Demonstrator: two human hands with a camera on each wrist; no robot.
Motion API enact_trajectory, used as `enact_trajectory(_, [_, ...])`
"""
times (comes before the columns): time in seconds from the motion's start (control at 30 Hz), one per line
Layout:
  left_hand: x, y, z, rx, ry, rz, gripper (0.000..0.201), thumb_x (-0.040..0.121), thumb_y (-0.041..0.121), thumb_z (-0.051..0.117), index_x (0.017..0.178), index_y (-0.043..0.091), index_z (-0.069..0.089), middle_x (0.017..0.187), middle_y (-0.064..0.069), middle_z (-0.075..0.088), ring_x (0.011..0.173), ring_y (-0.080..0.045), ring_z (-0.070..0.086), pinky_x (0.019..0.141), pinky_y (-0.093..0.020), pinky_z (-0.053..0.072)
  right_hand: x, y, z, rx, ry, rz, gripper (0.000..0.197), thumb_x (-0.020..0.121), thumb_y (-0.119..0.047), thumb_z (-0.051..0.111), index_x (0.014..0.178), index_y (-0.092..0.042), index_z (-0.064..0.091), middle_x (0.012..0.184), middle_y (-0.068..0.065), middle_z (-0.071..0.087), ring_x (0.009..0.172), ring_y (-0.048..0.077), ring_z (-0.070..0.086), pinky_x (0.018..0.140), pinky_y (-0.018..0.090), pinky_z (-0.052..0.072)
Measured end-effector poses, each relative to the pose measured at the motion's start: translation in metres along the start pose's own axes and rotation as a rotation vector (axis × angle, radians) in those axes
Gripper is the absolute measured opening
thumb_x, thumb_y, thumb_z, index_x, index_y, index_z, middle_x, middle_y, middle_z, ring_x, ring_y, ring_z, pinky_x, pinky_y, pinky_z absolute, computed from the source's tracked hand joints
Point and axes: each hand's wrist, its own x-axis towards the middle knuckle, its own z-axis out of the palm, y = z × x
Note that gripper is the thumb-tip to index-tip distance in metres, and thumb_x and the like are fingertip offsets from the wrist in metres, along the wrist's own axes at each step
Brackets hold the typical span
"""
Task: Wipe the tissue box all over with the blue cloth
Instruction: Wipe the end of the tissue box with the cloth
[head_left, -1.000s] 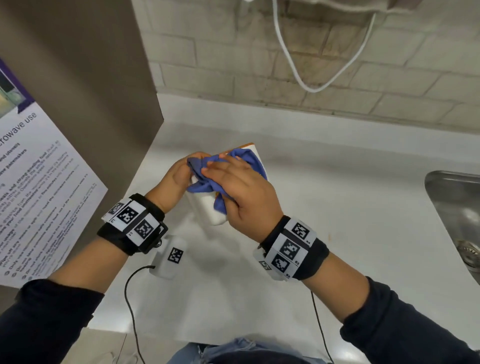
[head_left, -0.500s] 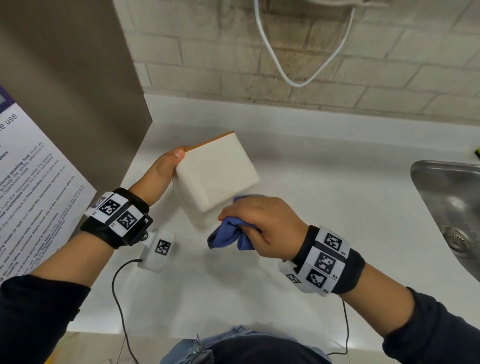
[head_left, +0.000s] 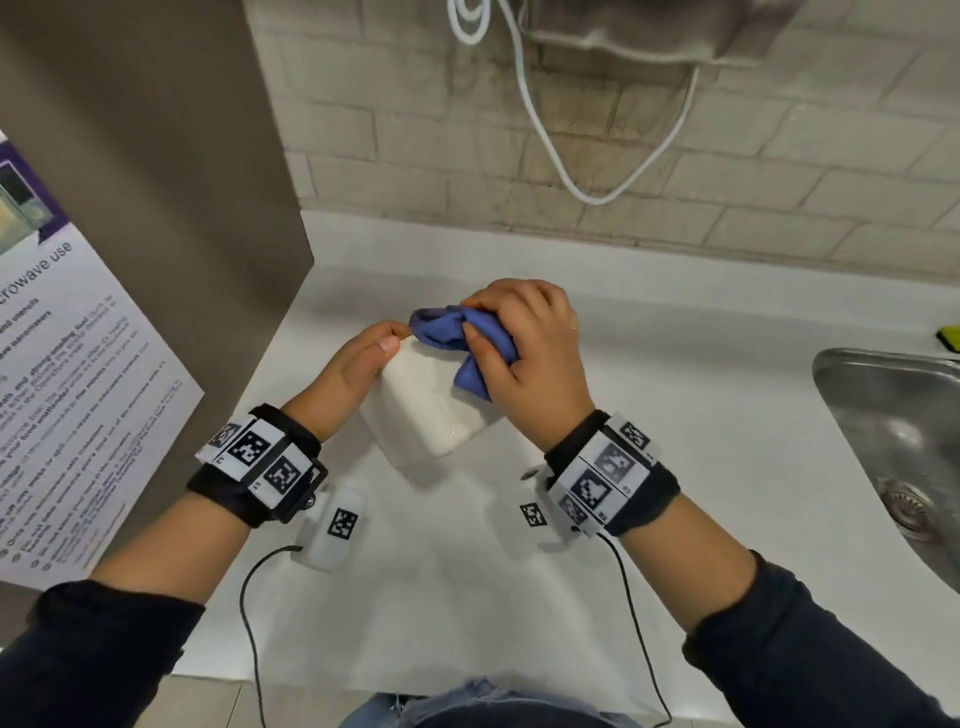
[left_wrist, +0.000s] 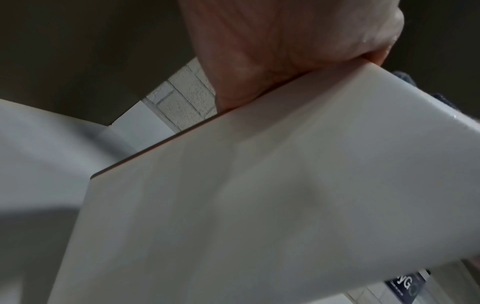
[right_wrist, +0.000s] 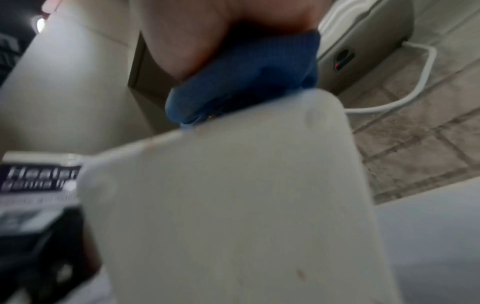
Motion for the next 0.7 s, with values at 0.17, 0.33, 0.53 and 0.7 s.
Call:
enact_trajectory(0.17, [0.0,0.003,0.001,-0.036,0.019,-0.016,0.044,0.066,0.051,0.042,0.099,0.025,0.055,0.107,-0.014,0.056,0.097,-0.024,0.052,0.09,-0.041,0.038,-0.017,0.013,0.015,-0.135,-0.063,-0.106,0.041,0.088,-0.047,0.05,0.118,-0.021,0.058,0.122,0.004,0.056,0.106,0.025,0.043,0.093,0.04,0.034])
enact_trajectory(0.33, [0.003,0.002,0.0,-0.039,-0.001,0.012,0.038,0.073,0.051,0.041,0.096,0.029,0.06,0.098,0.003,0.068,0.092,-0.009,0.059,0.088,-0.029,0.044,-0.019,0.002,0.019,-0.132,-0.1,-0.123,0.053,0.095,-0.051,0.026,0.124,-0.02,0.058,0.124,0.005,0.056,0.104,0.025,0.042,0.09,0.036,0.03])
enact_trajectory(0.53, [0.013,0.006,0.0,-0.042,0.035,-0.032,0.045,0.081,0.063,0.036,0.072,0.026,0.061,0.06,0.021,0.068,0.064,0.013,0.059,0.066,-0.005,0.042,-0.015,-0.013,0.028,-0.166,-0.131,-0.236,0.036,0.088,-0.037,0.05,0.117,-0.021,0.062,0.12,0.006,0.059,0.1,0.024,0.045,0.083,0.036,0.03])
enact_trajectory(0.7, [0.012,0.003,-0.005,0.051,0.033,-0.085,0.023,0.085,0.029,0.039,0.072,0.024,0.057,0.053,0.017,0.064,0.054,0.014,0.055,0.068,-0.01,0.038,-0.011,-0.013,0.03,-0.136,-0.173,-0.307,0.026,0.082,-0.033,0.059,0.105,-0.024,0.068,0.12,-0.001,0.061,0.096,0.024,0.046,0.082,0.036,0.03])
